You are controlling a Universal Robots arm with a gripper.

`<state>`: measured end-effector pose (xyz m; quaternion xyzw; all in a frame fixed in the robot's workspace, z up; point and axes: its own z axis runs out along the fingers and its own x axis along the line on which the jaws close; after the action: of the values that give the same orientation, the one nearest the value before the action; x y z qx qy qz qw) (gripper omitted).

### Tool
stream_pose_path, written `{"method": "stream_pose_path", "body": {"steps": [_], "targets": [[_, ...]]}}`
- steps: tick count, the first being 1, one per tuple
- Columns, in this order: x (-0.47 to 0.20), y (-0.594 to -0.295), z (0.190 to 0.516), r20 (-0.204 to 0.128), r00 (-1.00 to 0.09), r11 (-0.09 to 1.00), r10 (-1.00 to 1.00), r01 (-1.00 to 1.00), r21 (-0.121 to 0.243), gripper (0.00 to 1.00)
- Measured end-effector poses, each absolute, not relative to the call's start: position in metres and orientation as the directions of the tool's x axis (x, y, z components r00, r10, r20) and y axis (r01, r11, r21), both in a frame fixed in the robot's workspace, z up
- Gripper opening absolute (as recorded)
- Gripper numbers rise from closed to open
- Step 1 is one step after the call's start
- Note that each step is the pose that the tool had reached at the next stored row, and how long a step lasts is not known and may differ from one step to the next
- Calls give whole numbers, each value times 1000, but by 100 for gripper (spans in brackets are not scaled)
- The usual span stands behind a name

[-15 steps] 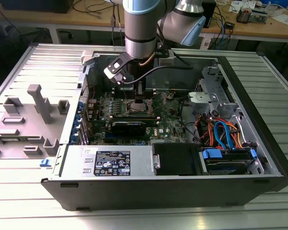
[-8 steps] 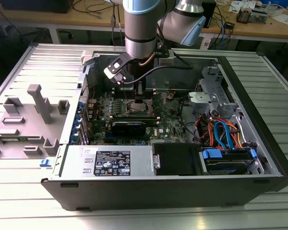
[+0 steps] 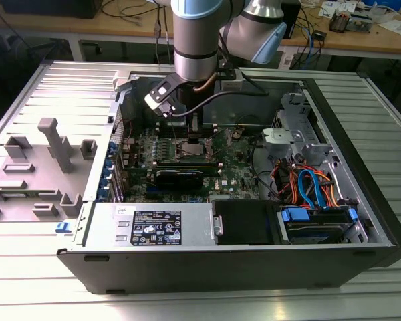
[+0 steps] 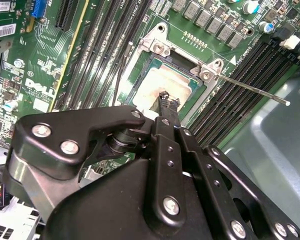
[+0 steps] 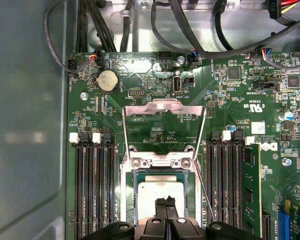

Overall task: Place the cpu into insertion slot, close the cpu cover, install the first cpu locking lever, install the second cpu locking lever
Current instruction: 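Close the cpu cover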

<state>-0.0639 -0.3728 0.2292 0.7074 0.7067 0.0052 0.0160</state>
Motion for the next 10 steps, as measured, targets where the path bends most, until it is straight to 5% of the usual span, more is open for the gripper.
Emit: {"method": "stream_pose_path", "body": {"steps": [10], "targets": [[-64, -373, 232, -15, 1, -1, 1000, 1000, 30, 11]]}}
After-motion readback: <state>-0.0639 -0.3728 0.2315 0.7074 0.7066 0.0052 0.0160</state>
